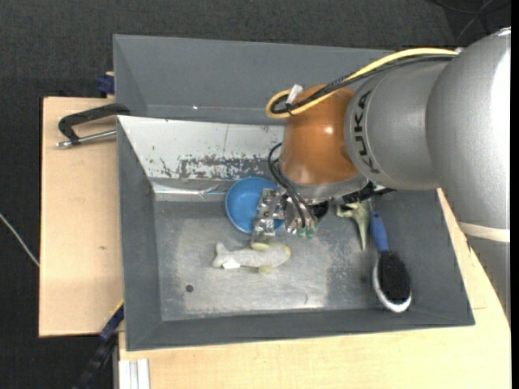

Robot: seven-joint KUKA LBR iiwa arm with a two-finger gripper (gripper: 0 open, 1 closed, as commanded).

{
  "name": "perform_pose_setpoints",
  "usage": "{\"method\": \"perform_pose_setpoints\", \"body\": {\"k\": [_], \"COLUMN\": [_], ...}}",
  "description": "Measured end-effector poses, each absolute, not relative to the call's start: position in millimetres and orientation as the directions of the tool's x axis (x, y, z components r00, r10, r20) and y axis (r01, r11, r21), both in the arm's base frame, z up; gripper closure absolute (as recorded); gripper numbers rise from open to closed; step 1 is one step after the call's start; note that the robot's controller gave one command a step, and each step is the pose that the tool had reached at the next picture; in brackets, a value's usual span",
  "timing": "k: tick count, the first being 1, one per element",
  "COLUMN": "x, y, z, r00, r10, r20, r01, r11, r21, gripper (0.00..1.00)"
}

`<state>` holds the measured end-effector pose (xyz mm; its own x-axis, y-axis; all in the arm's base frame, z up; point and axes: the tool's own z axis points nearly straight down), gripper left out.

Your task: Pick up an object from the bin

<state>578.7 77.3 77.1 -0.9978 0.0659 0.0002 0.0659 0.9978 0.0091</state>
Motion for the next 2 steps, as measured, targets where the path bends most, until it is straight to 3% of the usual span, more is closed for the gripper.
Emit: {"method": "perform_pose_setpoints", "body": {"k": [1,2], "x": [544.3,541.8], "y": [76,85], "z": [79,205], "r00": [-0.993,-0.948], "r10": [-0.113,-0.317], "r20": [-0.034,-0.014], "r01": [-0.113,-0.317], "r11": [0.994,0.948], "r21": [0.002,-0.001], "gripper": [1.00,1.00]}}
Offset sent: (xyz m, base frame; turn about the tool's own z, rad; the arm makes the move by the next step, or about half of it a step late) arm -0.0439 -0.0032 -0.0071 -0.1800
